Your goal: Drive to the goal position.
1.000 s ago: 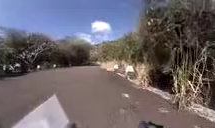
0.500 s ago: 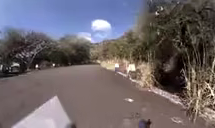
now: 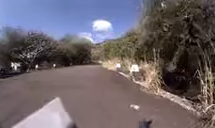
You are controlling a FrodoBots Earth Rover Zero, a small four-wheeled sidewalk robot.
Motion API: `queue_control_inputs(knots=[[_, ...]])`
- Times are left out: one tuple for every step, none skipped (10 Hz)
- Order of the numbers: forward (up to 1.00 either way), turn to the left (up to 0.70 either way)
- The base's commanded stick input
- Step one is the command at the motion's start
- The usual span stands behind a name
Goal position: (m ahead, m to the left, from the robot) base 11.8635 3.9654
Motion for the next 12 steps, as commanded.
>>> queue_control_inputs(knots=[[0.50, 0.00], [0.50, 0.00], [0.50, 0.00], [0.50, 0.00], [0.50, 0.00], [0.50, 0.00], [0.50, 0.00], [0.50, 0.00], [0.50, 0.00], [0.50, 0.00], [0.50, 0.00], [0.50, 0.00]])
